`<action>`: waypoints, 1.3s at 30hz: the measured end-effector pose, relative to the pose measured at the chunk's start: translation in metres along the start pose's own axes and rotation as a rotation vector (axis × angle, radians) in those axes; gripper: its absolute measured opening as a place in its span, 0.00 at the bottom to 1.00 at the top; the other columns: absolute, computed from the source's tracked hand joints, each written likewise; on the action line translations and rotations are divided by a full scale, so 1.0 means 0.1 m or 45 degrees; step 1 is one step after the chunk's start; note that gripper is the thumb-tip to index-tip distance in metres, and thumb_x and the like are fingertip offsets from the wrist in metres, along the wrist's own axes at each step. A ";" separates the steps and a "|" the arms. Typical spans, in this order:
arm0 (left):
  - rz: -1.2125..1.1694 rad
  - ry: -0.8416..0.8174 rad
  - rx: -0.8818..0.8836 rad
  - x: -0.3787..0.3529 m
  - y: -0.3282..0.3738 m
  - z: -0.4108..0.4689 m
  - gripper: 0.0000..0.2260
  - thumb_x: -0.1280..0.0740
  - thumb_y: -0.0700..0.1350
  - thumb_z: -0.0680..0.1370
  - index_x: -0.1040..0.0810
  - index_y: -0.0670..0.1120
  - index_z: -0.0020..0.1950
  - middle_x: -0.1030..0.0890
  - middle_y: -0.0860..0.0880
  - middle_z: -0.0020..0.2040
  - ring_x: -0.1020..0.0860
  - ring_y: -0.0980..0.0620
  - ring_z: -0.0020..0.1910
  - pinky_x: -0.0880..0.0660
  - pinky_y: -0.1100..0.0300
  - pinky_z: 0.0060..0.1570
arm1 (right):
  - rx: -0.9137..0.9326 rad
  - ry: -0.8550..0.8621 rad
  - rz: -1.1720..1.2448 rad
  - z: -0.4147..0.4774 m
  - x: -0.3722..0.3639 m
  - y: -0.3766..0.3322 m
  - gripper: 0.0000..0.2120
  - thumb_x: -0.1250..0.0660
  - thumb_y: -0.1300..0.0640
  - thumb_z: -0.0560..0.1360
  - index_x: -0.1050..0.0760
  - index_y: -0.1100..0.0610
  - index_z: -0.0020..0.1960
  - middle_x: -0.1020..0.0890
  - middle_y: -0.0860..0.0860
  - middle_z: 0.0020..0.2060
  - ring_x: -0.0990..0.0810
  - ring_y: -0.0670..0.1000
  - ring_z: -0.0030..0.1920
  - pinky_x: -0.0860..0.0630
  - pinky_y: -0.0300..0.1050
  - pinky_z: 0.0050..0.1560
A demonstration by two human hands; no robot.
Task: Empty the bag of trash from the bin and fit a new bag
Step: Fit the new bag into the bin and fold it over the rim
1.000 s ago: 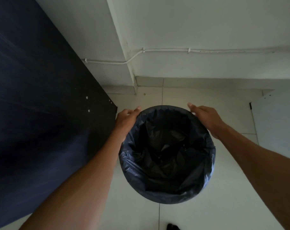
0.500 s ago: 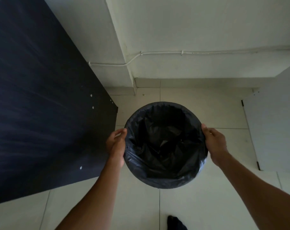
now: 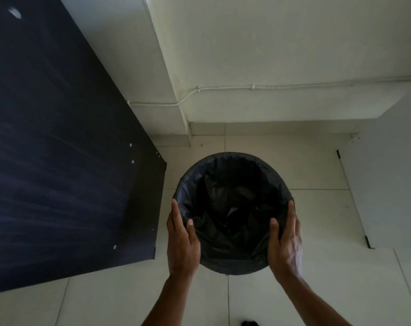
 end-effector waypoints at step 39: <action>0.067 0.210 0.183 -0.31 0.23 2.31 0.28 0.40 0.49 0.83 0.48 0.53 0.81 0.26 0.37 0.67 0.25 0.38 0.64 0.29 0.54 0.61 | 0.090 0.011 -0.019 2.25 -1.01 -0.85 0.35 0.38 0.47 0.79 0.53 0.46 0.80 0.22 0.61 0.59 0.23 0.62 0.59 0.28 0.51 0.61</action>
Point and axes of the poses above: each hand's wrist, its own z-axis towards the middle knuckle, its own x-axis out of the back of the hand, y = z × x, the point moved 5 cm from there along z, towards the middle knuckle
